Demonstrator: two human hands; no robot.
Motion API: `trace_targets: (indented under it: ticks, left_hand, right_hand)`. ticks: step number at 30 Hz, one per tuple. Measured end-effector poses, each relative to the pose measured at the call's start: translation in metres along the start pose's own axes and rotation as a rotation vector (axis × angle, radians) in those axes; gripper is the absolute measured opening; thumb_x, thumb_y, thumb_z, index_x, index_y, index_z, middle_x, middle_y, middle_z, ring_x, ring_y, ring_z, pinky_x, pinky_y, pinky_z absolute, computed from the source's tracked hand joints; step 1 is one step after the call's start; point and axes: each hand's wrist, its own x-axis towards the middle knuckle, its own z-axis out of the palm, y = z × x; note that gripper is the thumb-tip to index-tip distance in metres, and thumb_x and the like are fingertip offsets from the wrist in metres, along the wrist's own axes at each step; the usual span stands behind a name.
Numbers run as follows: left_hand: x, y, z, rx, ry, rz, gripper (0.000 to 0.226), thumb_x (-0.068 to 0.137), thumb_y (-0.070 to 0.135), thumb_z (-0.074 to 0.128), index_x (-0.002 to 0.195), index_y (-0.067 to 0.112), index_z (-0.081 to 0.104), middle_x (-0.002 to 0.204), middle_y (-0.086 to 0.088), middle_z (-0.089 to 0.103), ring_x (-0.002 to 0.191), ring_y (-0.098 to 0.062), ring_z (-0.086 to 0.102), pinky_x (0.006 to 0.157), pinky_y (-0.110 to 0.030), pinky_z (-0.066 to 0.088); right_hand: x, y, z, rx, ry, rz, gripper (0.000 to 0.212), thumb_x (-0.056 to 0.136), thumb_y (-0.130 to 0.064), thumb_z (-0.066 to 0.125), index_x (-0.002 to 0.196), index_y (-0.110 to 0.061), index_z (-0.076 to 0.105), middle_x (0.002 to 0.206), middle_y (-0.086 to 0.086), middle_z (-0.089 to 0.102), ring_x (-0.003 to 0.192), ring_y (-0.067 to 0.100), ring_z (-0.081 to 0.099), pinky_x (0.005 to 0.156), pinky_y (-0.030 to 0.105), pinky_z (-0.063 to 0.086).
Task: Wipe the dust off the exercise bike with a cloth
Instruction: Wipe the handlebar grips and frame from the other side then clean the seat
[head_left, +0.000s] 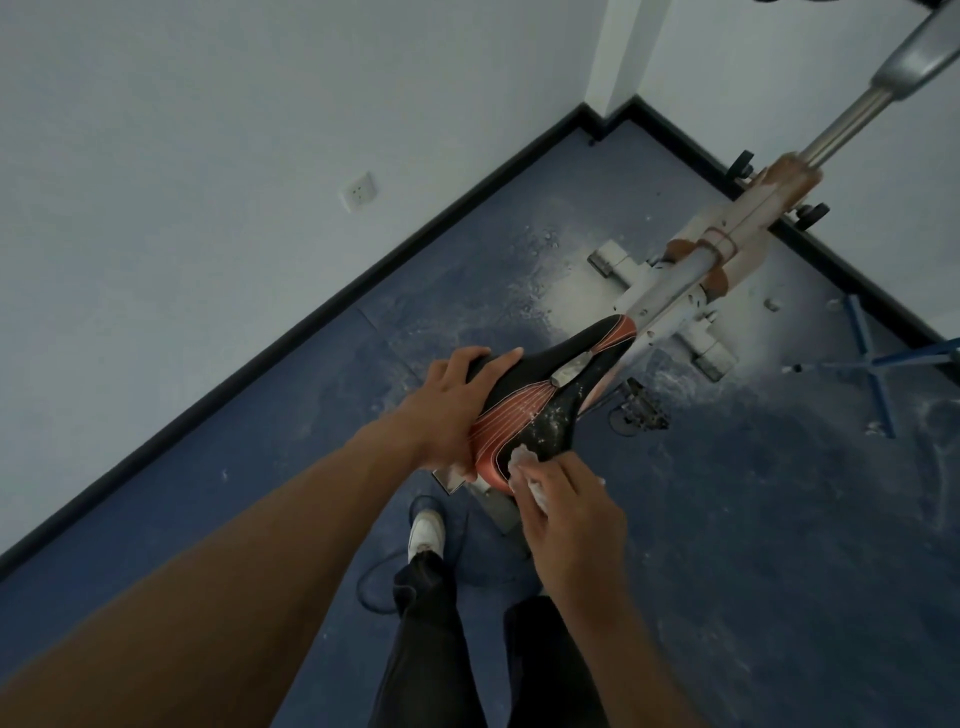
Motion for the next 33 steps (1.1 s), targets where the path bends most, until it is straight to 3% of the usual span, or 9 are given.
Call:
trace_targets:
  ticks: [5,10,15,20,24,28,33]
  left_hand:
    - [0.0,0.0,0.0,-0.012,-0.001,0.0,0.151,0.053,0.027,0.099,0.151,0.054,-0.014,0.16,0.009,-0.002,0.149,-0.032,0.008,0.111,-0.063,0.035]
    - [0.0,0.0,0.0,-0.013,0.005,-0.002,0.153,0.052,0.027,0.099,0.15,0.057,-0.015,0.16,0.01,-0.002,0.148,-0.032,0.009,0.111,-0.061,0.036]
    - [0.001,-0.001,0.0,-0.015,0.0,0.006,0.151,0.054,0.028,0.099,0.15,0.057,-0.015,0.16,0.01,-0.003,0.149,-0.032,0.008,0.113,-0.062,0.033]
    - [0.001,-0.002,0.001,-0.016,-0.004,0.001,0.151,0.055,0.028,0.099,0.15,0.056,-0.015,0.16,0.009,-0.003,0.149,-0.032,0.008,0.112,-0.063,0.036]
    - [0.002,-0.002,0.001,-0.016,-0.001,0.004,0.15,0.055,0.029,0.098,0.151,0.055,-0.014,0.16,0.009,-0.003,0.149,-0.032,0.007,0.112,-0.063,0.036]
    - [0.002,-0.002,0.0,-0.007,-0.003,0.002,0.151,0.055,0.026,0.098,0.15,0.056,-0.015,0.16,0.009,-0.002,0.149,-0.032,0.008,0.112,-0.063,0.035]
    - [0.001,-0.001,0.0,-0.035,-0.009,0.008,0.149,0.056,0.026,0.098,0.152,0.055,-0.014,0.159,0.01,-0.002,0.149,-0.031,0.007,0.113,-0.062,0.035]
  right_hand:
    - [-0.004,0.014,-0.005,0.09,0.062,0.079,0.024,0.101,-0.032,0.065,0.094,-0.01,0.071,0.084,-0.005,0.058,0.068,0.008,0.056,0.054,0.028,0.051]
    - [0.019,0.015,-0.008,0.13,-0.001,0.003,0.023,0.1,-0.034,0.064,0.108,-0.014,0.071,0.103,0.0,0.056,0.083,0.01,0.058,0.066,0.023,0.053]
    - [-0.007,0.035,-0.006,0.243,0.002,-0.032,0.021,0.103,-0.03,0.061,0.112,-0.012,0.066,0.099,0.002,0.054,0.078,0.013,0.059,0.064,0.031,0.055]
    - [0.022,0.016,-0.005,0.248,0.038,-0.043,0.023,0.101,-0.025,0.064,0.11,-0.006,0.072,0.097,0.003,0.058,0.082,0.01,0.059,0.072,0.02,0.053]
    - [0.023,0.016,0.005,0.17,-0.036,-0.056,0.021,0.099,-0.026,0.068,0.116,-0.014,0.072,0.096,0.0,0.057,0.08,0.012,0.058,0.062,0.028,0.054]
    - [-0.002,0.036,0.0,0.247,-0.026,-0.096,0.023,0.101,-0.023,0.066,0.123,-0.019,0.066,0.095,0.0,0.06,0.078,0.012,0.062,0.062,0.032,0.055]
    - [0.018,0.023,0.003,0.17,-0.004,-0.1,0.022,0.101,-0.025,0.065,0.118,-0.013,0.072,0.094,0.001,0.059,0.078,0.013,0.059,0.062,0.031,0.054]
